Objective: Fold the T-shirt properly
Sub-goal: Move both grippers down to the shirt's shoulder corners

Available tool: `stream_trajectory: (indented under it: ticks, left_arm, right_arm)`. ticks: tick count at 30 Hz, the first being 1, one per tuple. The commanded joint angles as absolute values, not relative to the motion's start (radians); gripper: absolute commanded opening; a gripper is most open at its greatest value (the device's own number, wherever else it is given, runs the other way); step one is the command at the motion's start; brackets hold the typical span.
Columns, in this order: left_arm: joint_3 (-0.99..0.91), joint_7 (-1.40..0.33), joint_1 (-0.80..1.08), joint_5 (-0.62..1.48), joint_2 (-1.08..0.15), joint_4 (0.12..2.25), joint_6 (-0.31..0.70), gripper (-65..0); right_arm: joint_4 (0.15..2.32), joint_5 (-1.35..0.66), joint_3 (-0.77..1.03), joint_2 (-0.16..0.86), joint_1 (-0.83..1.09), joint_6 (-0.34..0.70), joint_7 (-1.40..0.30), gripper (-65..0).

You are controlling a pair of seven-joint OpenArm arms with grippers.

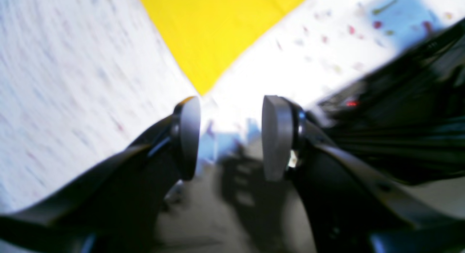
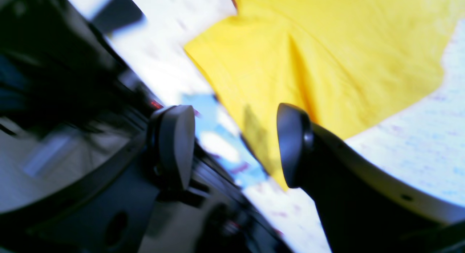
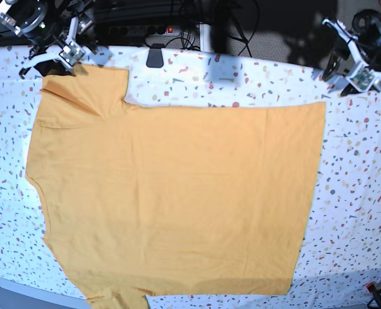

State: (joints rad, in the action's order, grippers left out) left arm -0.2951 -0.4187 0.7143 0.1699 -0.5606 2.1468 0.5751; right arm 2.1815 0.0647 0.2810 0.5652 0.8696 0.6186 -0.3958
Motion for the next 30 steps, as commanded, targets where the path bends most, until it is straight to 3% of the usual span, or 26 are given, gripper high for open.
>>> stream_trajectory:
  ticks: [1, 4, 10, 17, 30]
  left_arm:
    - [-0.271, -0.374, 0.695, 0.133, -0.601, 2.161, 0.566, -38.0]
    - [-0.154, -0.341, 0.647, -0.032, -0.687, 2.160, 0.545, -37.9]
    - [0.056, -0.320, 0.556, -0.346, -0.751, 2.128, 0.377, -37.9]
    - [0.245, -0.321, 0.402, -0.453, -0.751, 1.912, 0.377, -37.9]
    - [0.430, -0.313, 0.214, -0.483, -0.739, 1.654, 0.342, -38.0]
  right_arm:
    - [2.200, 0.101, 0.289, 0.574, 0.876, 0.621, -0.382, -29.0]
    - [2.200, 0.244, 0.289, 0.574, 0.876, 0.620, -0.383, -29.0]
    - [2.200, 0.344, 0.289, 0.574, 0.876, 0.620, -0.377, -29.0]
    - [2.200, 0.344, 0.289, 0.577, 0.876, 0.620, -0.340, -29.0]
    - [2.200, 0.337, 0.289, 0.576, 0.875, 0.620, -0.336, -29.0]
